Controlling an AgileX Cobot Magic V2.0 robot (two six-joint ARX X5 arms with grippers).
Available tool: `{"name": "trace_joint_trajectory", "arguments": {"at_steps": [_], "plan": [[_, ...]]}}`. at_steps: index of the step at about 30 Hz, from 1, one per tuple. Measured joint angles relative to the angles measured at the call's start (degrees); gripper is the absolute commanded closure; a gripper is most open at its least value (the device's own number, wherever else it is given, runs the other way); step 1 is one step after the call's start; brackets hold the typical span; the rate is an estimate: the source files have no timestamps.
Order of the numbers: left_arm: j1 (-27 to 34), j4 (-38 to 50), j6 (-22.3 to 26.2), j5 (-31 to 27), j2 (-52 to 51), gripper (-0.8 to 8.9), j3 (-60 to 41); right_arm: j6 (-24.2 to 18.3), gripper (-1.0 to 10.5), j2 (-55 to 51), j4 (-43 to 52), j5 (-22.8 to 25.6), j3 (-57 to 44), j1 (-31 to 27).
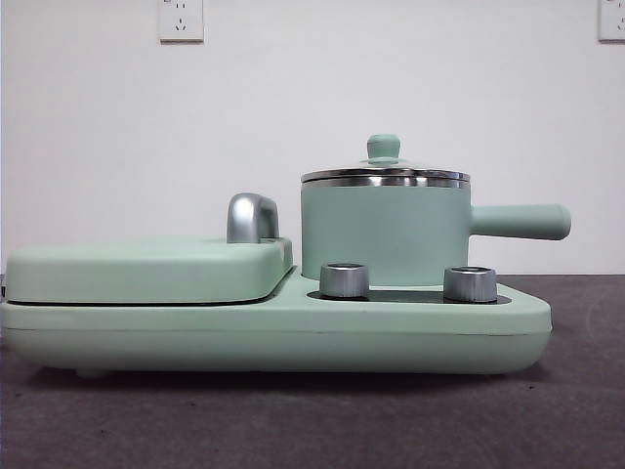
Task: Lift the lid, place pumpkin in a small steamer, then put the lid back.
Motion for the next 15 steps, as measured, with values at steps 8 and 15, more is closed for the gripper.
{"name": "trace_joint_trajectory", "arguments": {"at_steps": [8,15], "plan": [[3.2,0.9,-1.4,0.1,-1.0,8.07,-3.0,0.0,9.3,0.0,0.0,0.0,0.0,0.0],[4.1,1.8,-1.6,0.0,-1.0,8.07,-3.4,0.0,9.3,0.0,0.0,0.0,0.0,0.0]]}}
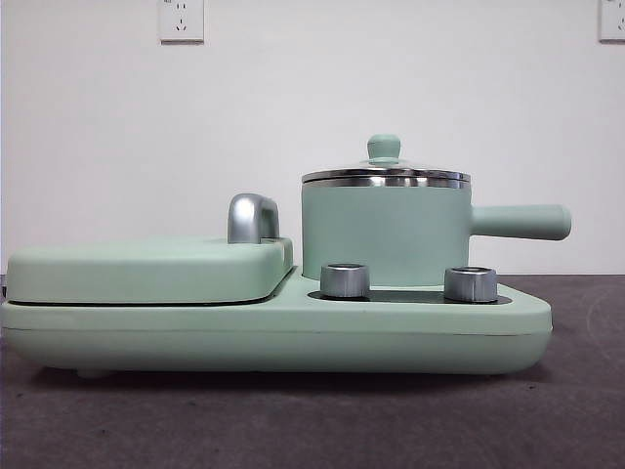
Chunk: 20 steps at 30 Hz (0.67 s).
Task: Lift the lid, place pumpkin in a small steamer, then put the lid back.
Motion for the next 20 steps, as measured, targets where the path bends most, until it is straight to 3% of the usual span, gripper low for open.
{"name": "trace_joint_trajectory", "arguments": {"at_steps": [20], "plan": [[-0.1,-0.1,0.4,-2.5,0.0,8.07,0.0,0.0,9.3,0.0,0.0,0.0,0.0,0.0]]}}
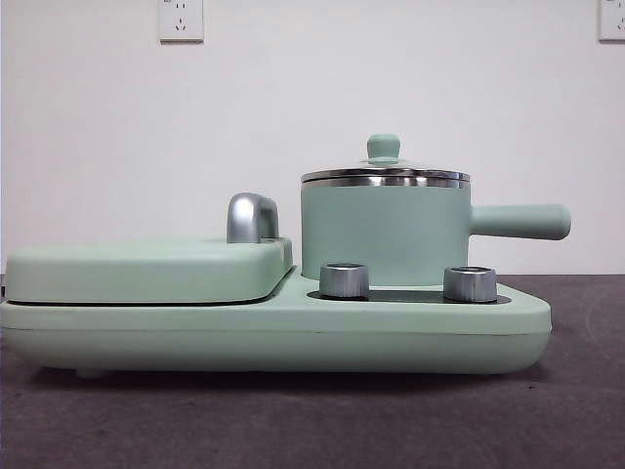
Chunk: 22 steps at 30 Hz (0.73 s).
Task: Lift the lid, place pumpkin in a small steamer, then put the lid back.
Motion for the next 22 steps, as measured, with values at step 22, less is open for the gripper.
{"name": "trace_joint_trajectory", "arguments": {"at_steps": [22], "plan": [[0.0,0.0,0.0,0.0,0.0,8.07,0.0,0.0,9.3,-1.0,6.5,-1.5,-4.7,-9.4]]}}
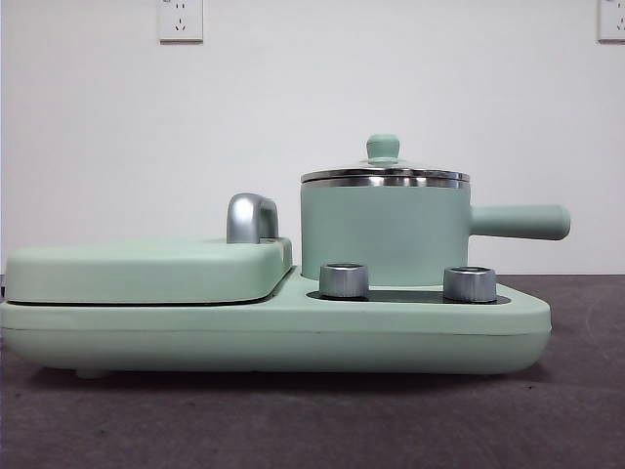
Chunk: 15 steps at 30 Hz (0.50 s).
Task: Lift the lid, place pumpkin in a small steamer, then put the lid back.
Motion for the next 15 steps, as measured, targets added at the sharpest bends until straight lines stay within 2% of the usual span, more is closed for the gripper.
{"name": "trace_joint_trajectory", "arguments": {"at_steps": [3,9,13,15], "plan": [[0.0,0.0,0.0,0.0,0.0,8.07,0.0,0.0,9.3,-1.2,9.0,0.0,-6.8,-5.5],[0.0,0.0,0.0,0.0,0.0,8.07,0.0,0.0,9.3,-6.3,34.6,0.1,-26.1,-16.3],[0.0,0.0,0.0,0.0,0.0,8.07,0.0,-0.2,9.3,-10.1,39.7,2.6,-34.3,-18.4],[0.0,0.0,0.0,0.0,0.0,8.07,0.0,-0.5,9.3,-11.9,39.9,6.5,-37.9,-18.7]]}}
